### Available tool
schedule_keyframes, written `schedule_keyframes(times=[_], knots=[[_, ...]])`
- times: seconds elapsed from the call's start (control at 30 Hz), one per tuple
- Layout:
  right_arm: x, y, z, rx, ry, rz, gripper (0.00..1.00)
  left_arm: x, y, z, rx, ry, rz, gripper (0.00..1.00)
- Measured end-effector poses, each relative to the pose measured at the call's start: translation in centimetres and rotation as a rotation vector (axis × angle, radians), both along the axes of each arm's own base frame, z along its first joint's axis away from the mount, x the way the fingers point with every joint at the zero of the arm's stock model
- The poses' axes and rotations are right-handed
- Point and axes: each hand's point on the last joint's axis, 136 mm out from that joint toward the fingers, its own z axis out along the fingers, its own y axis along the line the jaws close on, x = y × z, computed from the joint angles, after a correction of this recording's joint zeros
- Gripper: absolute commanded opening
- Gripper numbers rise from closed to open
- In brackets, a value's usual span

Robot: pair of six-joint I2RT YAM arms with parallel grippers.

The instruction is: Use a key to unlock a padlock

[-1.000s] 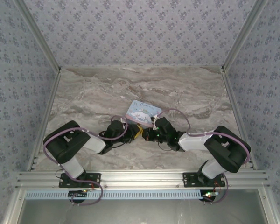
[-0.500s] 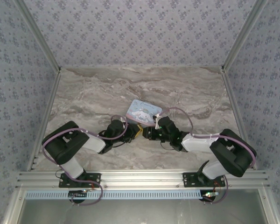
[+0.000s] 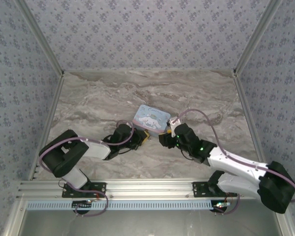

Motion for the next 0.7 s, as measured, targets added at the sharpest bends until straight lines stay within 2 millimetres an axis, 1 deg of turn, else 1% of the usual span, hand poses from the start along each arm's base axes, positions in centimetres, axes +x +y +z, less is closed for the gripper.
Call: schedule_keyframes(times=[0.17,0.27,0.37,0.5,0.6,0.63,0.7], knots=[[-0.8,-0.2,3.3,-0.087,-0.221,0.089,0.81,-0.4,0.5,0.2,0.018,0.017,0.001,0.00],[-1.5,-0.1,4.2,-0.152,-0.344,0.151,0.82,-0.7,0.7,0.3,0.030,0.028,0.000,0.00],[-2.2,0.4,3.8,-0.260,-0.463,0.233,0.83,-0.7,1.1,0.4,0.039,0.034,0.004,0.00],[-3.6,1.3,2.2,-0.424,-0.601,0.352,0.83,-0.6,1.4,0.6,0.048,0.034,0.009,0.00],[-3.9,1.7,1.2,-0.541,-0.668,0.397,0.83,-0.5,1.5,0.7,0.055,0.037,0.010,0.00],[-3.9,1.9,1.0,-0.577,-0.689,0.402,0.82,-0.4,1.4,0.8,0.056,0.038,0.010,0.00],[-3.8,2.1,0.7,-0.628,-0.724,0.402,0.75,-0.4,1.3,0.9,0.055,0.039,0.006,0.00]])
